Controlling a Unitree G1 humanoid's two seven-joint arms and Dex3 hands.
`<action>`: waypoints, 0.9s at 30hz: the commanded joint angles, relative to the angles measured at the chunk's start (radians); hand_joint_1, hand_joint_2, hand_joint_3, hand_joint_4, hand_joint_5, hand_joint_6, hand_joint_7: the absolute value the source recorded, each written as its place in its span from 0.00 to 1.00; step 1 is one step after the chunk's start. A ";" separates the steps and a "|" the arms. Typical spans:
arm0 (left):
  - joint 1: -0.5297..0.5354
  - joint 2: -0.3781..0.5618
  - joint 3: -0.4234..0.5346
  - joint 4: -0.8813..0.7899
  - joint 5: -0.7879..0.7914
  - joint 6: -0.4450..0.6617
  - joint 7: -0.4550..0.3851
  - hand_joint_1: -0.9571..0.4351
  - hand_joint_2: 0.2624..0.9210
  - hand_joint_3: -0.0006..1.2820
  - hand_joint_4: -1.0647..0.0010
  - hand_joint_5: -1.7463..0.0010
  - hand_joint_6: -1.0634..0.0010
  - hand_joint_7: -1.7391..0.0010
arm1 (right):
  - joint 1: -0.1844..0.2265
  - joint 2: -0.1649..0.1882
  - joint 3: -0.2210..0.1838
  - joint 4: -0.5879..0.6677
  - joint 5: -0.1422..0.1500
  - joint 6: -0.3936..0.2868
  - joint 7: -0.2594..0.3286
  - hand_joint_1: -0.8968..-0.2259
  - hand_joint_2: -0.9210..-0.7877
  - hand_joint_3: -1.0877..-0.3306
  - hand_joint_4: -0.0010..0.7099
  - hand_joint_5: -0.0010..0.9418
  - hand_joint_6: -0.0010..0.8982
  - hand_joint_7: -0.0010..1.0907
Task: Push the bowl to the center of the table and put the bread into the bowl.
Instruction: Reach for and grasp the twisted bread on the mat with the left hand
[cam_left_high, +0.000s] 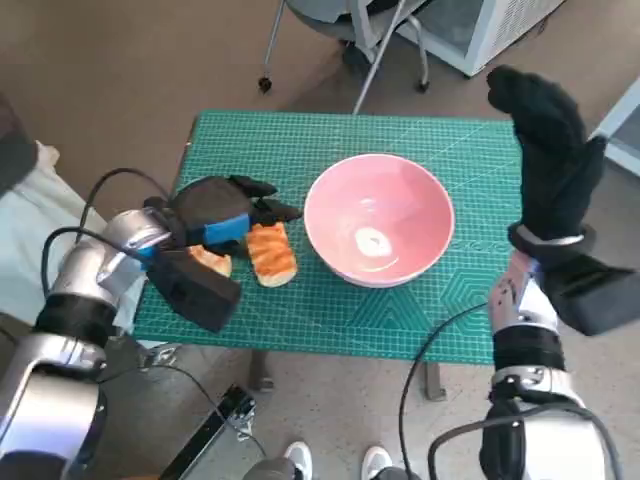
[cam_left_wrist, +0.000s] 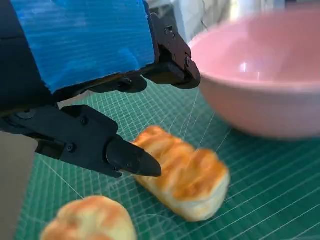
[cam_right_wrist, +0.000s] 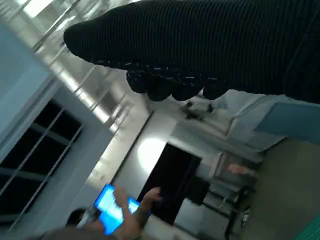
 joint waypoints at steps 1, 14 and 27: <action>-0.075 -0.018 -0.082 0.063 0.086 0.005 0.076 0.59 0.81 0.01 0.60 1.00 0.51 0.97 | 0.040 0.001 0.004 -0.020 0.028 -0.005 0.029 0.52 0.00 0.46 0.48 0.00 0.09 0.72; -0.129 -0.066 -0.194 0.180 0.139 0.081 0.070 0.61 0.82 0.01 0.59 1.00 0.48 0.97 | 0.062 0.000 0.008 -0.038 0.039 -0.007 0.018 0.48 0.00 0.52 0.48 0.00 0.07 0.76; -0.123 -0.142 -0.252 0.287 0.136 0.129 0.095 0.60 0.82 0.00 0.53 0.99 0.43 0.97 | 0.085 -0.002 0.021 -0.059 0.009 -0.009 -0.027 0.46 0.00 0.52 0.48 0.01 0.06 0.77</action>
